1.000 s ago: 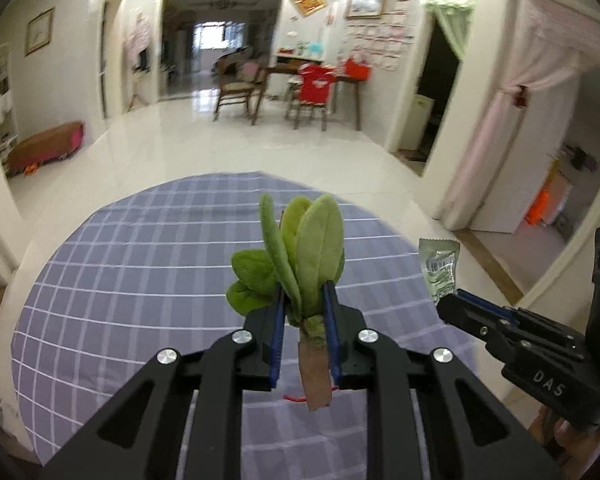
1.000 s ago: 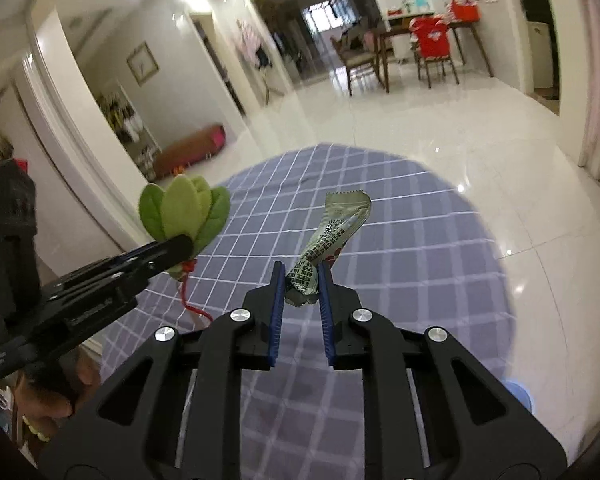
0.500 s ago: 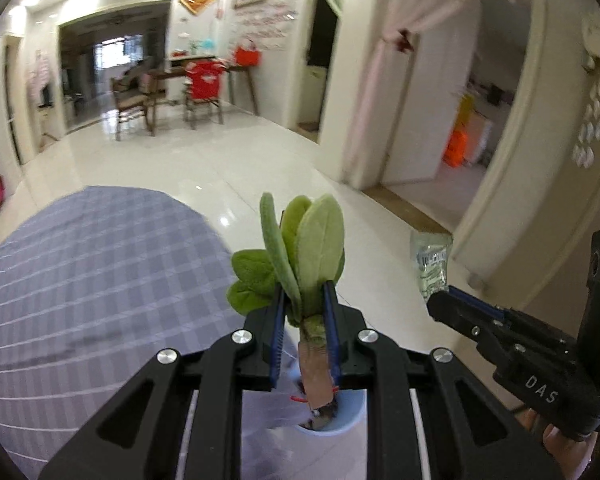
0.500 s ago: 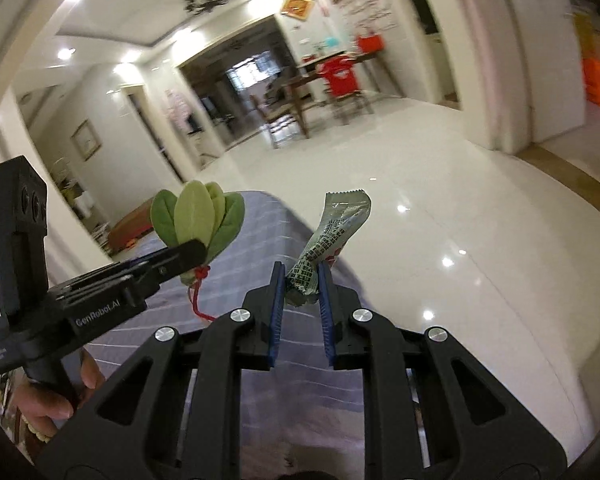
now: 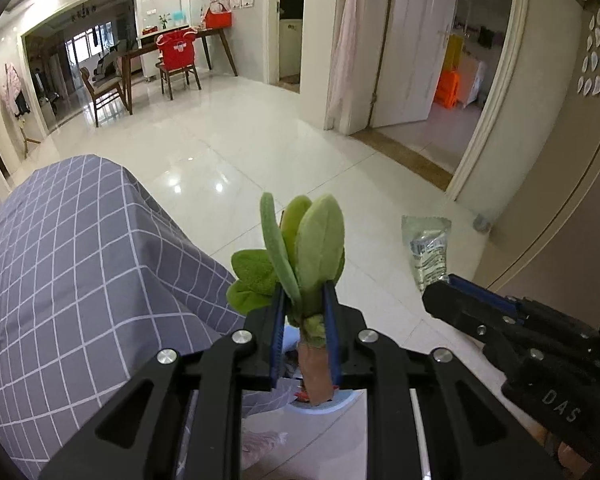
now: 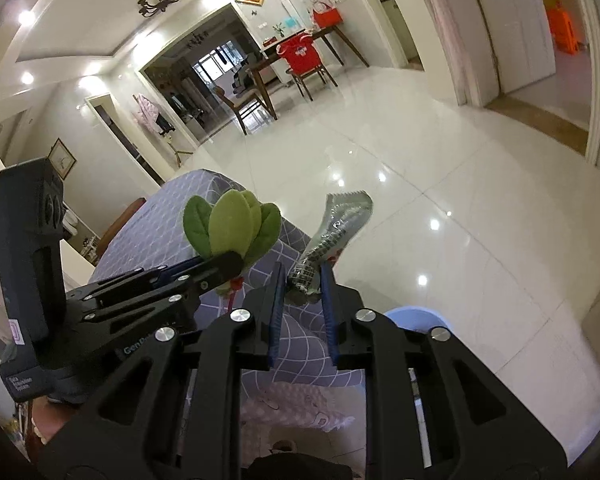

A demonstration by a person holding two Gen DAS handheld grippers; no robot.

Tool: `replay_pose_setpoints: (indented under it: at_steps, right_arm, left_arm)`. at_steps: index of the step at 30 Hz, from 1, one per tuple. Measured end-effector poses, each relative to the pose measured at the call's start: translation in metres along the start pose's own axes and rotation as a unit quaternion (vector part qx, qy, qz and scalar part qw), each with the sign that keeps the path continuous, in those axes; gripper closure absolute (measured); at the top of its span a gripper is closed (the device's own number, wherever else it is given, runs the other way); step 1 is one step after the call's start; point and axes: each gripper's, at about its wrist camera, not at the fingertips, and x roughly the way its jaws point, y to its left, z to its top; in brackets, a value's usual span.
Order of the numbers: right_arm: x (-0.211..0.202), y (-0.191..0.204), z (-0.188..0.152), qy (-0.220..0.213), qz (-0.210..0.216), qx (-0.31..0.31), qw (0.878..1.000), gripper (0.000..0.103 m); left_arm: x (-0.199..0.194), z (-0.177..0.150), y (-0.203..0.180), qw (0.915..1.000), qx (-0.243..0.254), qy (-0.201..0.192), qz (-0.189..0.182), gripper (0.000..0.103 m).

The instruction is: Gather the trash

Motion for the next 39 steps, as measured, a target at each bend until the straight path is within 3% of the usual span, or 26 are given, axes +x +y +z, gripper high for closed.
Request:
replay_pose_setpoints:
  at_steps: [4, 12, 29, 31, 33, 34, 39]
  right_arm:
    - [0.025, -0.02, -0.001, 0.024, -0.015, 0.03, 0.999, 0.046]
    - [0.01, -0.047, -0.017, 0.01, -0.041, 0.059, 0.997, 0.046]
    - [-0.026, -0.05, -0.023, -0.05, -0.08, 0.065, 0.993, 0.039]
    - [-0.028, -0.05, -0.023, -0.058, -0.082, 0.067, 0.993, 0.039]
    - [-0.032, -0.048, -0.023, -0.065, -0.084, 0.068, 0.992, 0.039]
    - [-0.033, -0.048, -0.023, -0.067, -0.085, 0.068, 0.992, 0.038]
    - [-0.042, -0.036, -0.024, -0.071, -0.086, 0.059, 0.992, 0.038]
  left_arm:
    - [0.016, -0.008, 0.001, 0.9998, -0.001, 0.022, 0.0, 0.085]
    - [0.041, -0.017, -0.001, 0.9984, -0.004, 0.055, -0.012, 0.085]
    - [0.044, -0.008, -0.03, 0.998, 0.014, 0.059, -0.02, 0.082]
    - [0.046, -0.005, -0.034, 0.9979, 0.017, 0.058, -0.021, 0.073]
    - [0.046, -0.004, -0.035, 0.9979, 0.022, 0.06, -0.012, 0.035]
    - [0.044, -0.003, -0.035, 0.9982, 0.02, 0.057, -0.002, 0.03]
    - [0.031, -0.001, -0.032, 0.9982, 0.01, 0.058, 0.008, 0.028]
